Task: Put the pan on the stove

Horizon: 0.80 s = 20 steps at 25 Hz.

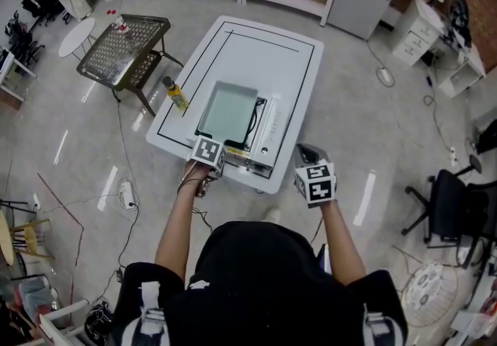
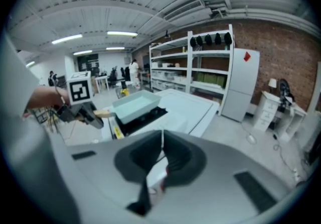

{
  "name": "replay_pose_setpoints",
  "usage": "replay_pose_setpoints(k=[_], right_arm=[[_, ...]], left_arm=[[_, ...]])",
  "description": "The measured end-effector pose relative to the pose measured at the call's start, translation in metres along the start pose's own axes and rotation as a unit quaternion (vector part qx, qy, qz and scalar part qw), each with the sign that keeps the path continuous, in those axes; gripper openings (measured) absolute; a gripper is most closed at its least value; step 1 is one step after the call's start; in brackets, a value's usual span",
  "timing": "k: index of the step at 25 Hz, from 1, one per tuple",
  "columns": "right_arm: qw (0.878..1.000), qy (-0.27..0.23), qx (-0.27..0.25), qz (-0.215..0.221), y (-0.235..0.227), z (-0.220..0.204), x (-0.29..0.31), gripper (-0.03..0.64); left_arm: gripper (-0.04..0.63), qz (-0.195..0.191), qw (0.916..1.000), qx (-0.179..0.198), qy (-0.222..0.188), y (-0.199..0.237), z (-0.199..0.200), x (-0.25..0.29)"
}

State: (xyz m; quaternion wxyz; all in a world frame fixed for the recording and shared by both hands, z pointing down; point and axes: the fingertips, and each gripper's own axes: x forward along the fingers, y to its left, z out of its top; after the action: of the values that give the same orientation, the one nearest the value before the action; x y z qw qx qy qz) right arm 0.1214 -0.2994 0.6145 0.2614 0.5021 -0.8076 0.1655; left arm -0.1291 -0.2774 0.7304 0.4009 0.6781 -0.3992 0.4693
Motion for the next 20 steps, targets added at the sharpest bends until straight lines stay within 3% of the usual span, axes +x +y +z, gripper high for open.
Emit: replay_pose_setpoints(k=[8,20], right_arm=[[1.000,0.005,-0.020,0.013,0.007,0.000,0.002,0.035],[1.000,0.005,-0.025,0.015,0.017,-0.002,-0.001,0.035]], left_arm=[[0.103,-0.025,0.9993,-0.016,-0.023,-0.003,0.009,-0.011],[0.177,0.000,0.9960,-0.032,-0.083,0.003,0.023,-0.023]])
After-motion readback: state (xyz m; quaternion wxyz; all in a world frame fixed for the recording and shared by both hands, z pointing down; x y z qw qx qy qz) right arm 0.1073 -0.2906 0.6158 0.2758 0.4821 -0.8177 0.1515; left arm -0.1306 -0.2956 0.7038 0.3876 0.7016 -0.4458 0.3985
